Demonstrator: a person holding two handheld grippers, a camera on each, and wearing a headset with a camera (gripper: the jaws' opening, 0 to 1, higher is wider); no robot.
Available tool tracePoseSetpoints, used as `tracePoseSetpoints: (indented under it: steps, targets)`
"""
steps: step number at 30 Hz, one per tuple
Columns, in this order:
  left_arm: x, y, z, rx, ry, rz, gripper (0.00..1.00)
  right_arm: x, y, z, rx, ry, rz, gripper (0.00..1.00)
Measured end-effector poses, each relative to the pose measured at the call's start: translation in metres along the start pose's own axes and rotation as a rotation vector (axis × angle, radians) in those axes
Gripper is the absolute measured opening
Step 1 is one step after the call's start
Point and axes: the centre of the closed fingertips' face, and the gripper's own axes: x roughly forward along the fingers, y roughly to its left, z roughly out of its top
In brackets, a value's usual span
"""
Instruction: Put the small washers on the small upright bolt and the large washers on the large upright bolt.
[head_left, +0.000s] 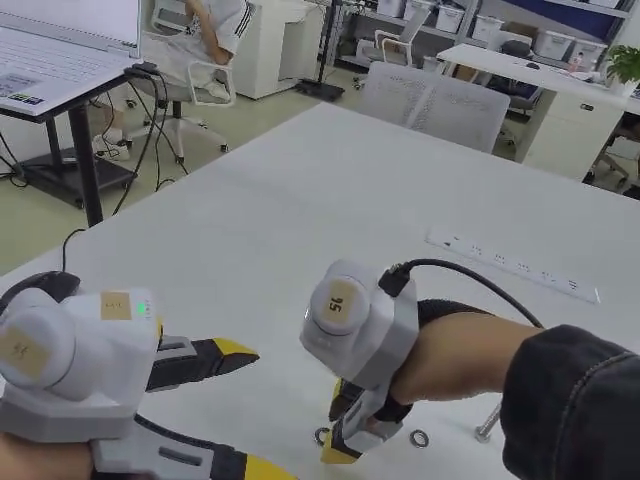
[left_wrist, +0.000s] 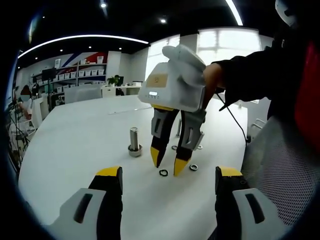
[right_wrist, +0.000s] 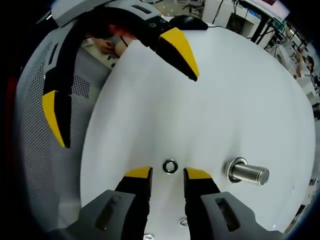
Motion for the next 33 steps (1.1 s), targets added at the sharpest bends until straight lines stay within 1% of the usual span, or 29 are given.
tracePoseSetpoints:
  steps: [8, 12, 19, 26, 27, 29, 33]
  targets:
    - [0.0002, 0.0010, 0.0005, -0.001, -0.004, -0.001, 0.75, 0.0021, -0.0017, 0.0011, -0.009, 0.004, -0.007, 0.25]
    - [0.0007, 0.0019, 0.0001, -0.002, -0.005, 0.001, 0.75, 0.0027, -0.0029, 0.0010, -0.037, 0.014, -0.024, 0.23]
    - [0.0016, 0.0022, 0.0005, -0.003, -0.009, 0.002, 0.74, 0.0028, -0.0017, 0.0011, -0.059, 0.021, -0.024, 0.23]
    - [0.0013, 0.0018, 0.0007, -0.004, -0.011, 0.003, 0.74, 0.0030, -0.0007, 0.0009, -0.060, 0.019, -0.022, 0.22]
    - [0.0011, 0.0015, 0.0007, -0.003, -0.012, 0.004, 0.73, 0.0031, -0.0002, 0.0009, -0.063, 0.020, -0.020, 0.21]
    - [0.0008, 0.0011, 0.0010, -0.004, -0.013, 0.005, 0.73, 0.0034, -0.0007, 0.0007, -0.075, 0.023, -0.028, 0.16]
    - [0.0003, 0.0006, 0.0009, -0.005, -0.015, 0.006, 0.73, 0.0033, -0.0006, 0.0010, -0.071, 0.025, -0.025, 0.16]
